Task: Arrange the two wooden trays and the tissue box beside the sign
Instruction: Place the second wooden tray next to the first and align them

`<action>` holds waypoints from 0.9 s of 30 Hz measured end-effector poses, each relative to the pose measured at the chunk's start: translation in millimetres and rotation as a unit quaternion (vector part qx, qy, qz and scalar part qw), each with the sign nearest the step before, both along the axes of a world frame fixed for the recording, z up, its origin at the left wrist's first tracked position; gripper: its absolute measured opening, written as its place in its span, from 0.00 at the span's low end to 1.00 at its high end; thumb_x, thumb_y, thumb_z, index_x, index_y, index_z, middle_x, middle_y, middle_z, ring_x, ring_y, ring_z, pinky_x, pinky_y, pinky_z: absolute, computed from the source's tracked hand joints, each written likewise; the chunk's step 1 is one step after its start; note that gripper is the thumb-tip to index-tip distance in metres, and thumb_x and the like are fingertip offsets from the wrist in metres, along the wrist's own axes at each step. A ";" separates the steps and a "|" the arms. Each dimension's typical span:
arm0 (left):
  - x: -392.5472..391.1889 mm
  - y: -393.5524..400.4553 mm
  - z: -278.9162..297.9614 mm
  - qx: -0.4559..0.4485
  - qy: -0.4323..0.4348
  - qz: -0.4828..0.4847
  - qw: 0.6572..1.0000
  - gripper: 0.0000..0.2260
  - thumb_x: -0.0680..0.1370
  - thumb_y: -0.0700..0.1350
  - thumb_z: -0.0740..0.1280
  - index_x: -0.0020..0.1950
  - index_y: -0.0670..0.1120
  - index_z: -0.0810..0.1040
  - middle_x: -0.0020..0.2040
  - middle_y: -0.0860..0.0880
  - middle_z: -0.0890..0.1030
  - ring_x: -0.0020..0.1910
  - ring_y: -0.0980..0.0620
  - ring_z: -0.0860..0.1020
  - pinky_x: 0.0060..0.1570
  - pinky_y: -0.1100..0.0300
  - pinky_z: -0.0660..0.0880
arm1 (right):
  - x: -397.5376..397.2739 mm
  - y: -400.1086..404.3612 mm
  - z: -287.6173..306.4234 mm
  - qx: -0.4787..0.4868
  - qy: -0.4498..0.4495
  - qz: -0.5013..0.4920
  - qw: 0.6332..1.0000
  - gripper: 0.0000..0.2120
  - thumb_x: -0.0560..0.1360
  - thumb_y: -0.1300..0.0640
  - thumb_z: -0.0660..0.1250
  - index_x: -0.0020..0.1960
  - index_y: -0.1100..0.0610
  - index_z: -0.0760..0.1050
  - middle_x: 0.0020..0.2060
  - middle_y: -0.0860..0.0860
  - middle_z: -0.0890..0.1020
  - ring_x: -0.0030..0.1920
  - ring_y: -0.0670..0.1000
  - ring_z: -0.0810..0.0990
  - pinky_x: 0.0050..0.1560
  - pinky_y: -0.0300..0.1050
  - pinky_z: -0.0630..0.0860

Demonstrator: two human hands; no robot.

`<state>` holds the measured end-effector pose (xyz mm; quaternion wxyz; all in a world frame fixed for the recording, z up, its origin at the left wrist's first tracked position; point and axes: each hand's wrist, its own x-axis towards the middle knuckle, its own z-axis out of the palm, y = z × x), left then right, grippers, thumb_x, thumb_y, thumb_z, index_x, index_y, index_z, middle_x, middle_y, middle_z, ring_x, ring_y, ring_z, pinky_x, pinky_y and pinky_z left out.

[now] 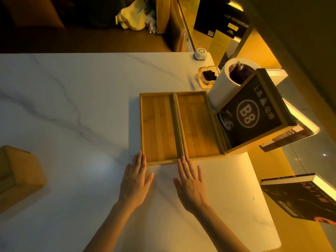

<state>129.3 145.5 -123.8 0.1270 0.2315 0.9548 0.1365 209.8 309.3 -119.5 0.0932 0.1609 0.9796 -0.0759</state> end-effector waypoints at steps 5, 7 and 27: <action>1.7 0.4 -1.7 0.020 0.004 0.001 1.000 0.31 0.76 0.62 0.38 0.71 0.43 0.47 0.73 0.41 0.61 0.70 0.47 0.55 0.64 0.51 0.56 | 2.4 1.2 -3.0 -0.003 0.013 -0.001 1.000 0.28 0.78 0.42 0.36 0.71 0.55 0.56 0.70 0.52 0.59 0.73 0.50 0.38 0.69 0.46 0.41; 1.7 -0.2 -3.1 0.020 0.000 0.001 1.000 0.30 0.75 0.62 0.38 0.70 0.44 0.45 0.73 0.41 0.60 0.70 0.47 0.54 0.65 0.51 0.55 | 2.3 -0.4 -2.4 -0.008 0.007 -0.001 1.000 0.29 0.78 0.42 0.36 0.71 0.55 0.57 0.70 0.52 0.60 0.73 0.51 0.42 0.68 0.46 0.41; 24.9 99.9 3.2 -0.032 0.035 -0.132 0.990 0.28 0.75 0.59 0.48 0.70 0.44 0.58 0.70 0.44 0.68 0.68 0.45 0.67 0.63 0.45 0.61 | 19.4 70.9 7.7 -0.073 -0.005 -0.066 0.995 0.31 0.71 0.37 0.31 0.69 0.50 0.31 0.70 0.47 0.35 0.70 0.49 0.31 0.68 0.48 0.31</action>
